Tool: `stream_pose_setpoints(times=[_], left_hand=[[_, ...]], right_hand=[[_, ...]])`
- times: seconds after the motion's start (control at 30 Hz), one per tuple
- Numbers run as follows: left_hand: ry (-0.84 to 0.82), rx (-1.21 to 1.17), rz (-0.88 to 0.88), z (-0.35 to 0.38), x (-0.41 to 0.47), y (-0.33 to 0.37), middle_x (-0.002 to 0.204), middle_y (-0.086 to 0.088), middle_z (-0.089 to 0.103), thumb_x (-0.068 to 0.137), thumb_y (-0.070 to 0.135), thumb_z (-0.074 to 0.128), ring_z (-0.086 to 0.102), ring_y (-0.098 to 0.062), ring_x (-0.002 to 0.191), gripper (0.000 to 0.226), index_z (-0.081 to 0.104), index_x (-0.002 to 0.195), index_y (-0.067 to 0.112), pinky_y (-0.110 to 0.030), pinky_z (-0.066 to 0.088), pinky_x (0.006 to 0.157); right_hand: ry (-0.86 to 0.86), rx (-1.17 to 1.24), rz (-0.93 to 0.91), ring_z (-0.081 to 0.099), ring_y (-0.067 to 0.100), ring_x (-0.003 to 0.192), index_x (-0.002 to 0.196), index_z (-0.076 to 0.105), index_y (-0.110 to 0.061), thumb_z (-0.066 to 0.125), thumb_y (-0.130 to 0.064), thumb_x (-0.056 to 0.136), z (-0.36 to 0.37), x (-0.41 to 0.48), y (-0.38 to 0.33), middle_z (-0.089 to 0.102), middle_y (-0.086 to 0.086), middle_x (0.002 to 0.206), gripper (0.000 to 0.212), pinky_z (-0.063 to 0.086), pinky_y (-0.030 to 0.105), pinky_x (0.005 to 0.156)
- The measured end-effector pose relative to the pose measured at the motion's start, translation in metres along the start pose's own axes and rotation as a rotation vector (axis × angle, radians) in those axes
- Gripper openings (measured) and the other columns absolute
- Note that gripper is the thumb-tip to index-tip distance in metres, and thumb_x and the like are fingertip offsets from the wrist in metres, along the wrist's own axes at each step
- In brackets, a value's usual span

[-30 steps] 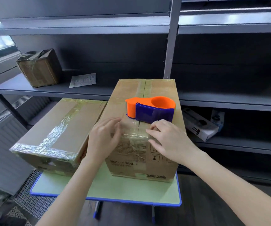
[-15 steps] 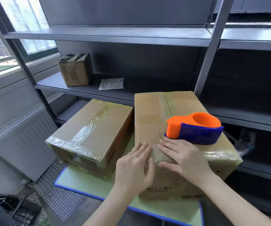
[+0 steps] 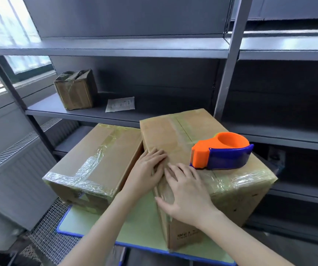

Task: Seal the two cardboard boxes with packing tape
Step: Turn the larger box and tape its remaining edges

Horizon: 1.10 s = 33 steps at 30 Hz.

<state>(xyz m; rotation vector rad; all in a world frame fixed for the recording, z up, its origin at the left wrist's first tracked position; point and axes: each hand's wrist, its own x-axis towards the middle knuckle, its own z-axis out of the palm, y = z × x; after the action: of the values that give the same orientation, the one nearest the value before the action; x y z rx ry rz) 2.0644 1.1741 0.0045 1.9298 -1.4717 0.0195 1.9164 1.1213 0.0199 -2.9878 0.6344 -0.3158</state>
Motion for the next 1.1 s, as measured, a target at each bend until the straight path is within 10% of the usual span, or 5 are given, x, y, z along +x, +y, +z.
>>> stream_pose_setpoints(times=[0.27,0.47,0.63,0.83,1.1], left_hand=[[0.14,0.092,0.046,-0.005,0.013,-0.008,0.095,-0.003,0.069,0.082,0.001,0.061,0.06,-0.025,0.092,0.016,0.073,0.091,0.008,-0.036,0.045,0.085],[-0.04,0.239,-0.153,-0.003,0.043,-0.023,0.138,-0.003,0.048,0.091,0.031,0.05,0.038,-0.026,0.129,0.037,0.057,0.126,0.022,-0.041,0.025,0.109],[-0.23,0.383,-0.332,-0.001,0.056,-0.035,0.155,-0.003,0.023,0.092,0.054,0.036,0.02,-0.028,0.141,0.054,0.034,0.142,0.034,-0.052,0.012,0.112],[-0.22,0.423,-0.383,-0.004,0.044,-0.024,0.152,-0.001,0.029,0.091,0.061,0.032,0.031,-0.032,0.131,0.057,0.035,0.142,0.036,-0.046,0.024,0.107],[-0.092,0.728,-0.442,-0.01,-0.018,0.037,0.105,-0.01,0.053,0.093,0.056,0.033,0.055,-0.03,0.092,0.045,0.056,0.114,0.024,-0.033,0.044,0.074]], right_hand=[[-0.11,0.081,-0.179,0.018,0.005,0.136,0.144,0.033,-0.019,0.053,-0.047,0.078,-0.017,-0.029,0.021,0.023,-0.012,0.152,0.074,0.006,0.019,0.109],[-0.308,0.133,-0.212,-0.006,-0.02,0.129,0.146,0.017,-0.035,0.048,-0.032,0.078,-0.057,-0.082,0.071,0.008,-0.031,0.148,0.075,-0.01,0.001,0.101],[-0.134,-0.067,-0.048,0.019,0.018,0.134,0.146,0.019,-0.023,0.042,-0.05,0.09,-0.042,-0.08,0.054,0.022,-0.004,0.143,0.066,0.014,0.027,0.111],[-0.061,-0.159,-0.124,0.058,0.018,0.106,0.123,0.06,-0.027,0.066,-0.059,0.072,-0.035,-0.073,0.059,0.06,-0.003,0.117,0.061,0.049,0.035,0.089],[-0.247,-0.223,0.026,0.005,0.012,0.143,0.148,0.002,-0.035,0.053,-0.017,0.09,-0.053,-0.067,0.114,0.001,-0.01,0.157,0.079,0.008,0.033,0.116]])
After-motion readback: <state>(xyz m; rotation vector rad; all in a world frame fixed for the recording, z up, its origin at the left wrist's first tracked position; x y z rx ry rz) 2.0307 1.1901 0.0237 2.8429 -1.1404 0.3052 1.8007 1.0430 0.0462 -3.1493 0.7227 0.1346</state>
